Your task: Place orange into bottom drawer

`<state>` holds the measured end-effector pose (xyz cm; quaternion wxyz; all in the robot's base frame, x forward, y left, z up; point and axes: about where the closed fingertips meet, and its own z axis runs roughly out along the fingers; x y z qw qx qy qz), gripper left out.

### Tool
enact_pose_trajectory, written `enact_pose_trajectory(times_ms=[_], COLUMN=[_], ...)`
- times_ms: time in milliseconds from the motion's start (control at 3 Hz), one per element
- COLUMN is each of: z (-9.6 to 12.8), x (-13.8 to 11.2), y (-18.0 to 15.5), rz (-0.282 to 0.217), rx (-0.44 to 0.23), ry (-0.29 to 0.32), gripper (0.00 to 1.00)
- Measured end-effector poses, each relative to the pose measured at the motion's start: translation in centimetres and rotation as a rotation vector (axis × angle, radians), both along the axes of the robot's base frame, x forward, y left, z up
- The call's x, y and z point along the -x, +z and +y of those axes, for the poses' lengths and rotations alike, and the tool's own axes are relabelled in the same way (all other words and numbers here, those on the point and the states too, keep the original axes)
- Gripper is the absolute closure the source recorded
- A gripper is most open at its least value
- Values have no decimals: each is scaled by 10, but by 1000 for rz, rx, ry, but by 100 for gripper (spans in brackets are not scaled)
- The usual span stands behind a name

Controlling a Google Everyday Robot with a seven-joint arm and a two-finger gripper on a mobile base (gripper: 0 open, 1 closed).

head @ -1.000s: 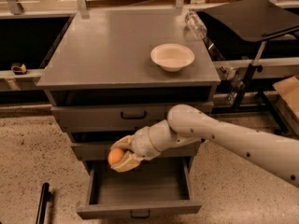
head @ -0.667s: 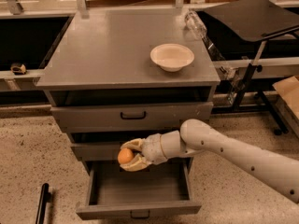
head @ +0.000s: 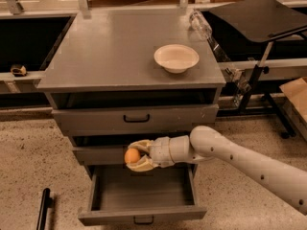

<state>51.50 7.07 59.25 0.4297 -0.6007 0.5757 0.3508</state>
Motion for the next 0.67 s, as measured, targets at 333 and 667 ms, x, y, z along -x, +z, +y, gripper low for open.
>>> enact_pose_trajectory(times_ms=[333, 667], z=[-14, -14], x=[-41, -59], y=[-47, -137], rz=[-35, 49], rx=[-91, -128], ry=[-127, -195], gripper=[100, 100])
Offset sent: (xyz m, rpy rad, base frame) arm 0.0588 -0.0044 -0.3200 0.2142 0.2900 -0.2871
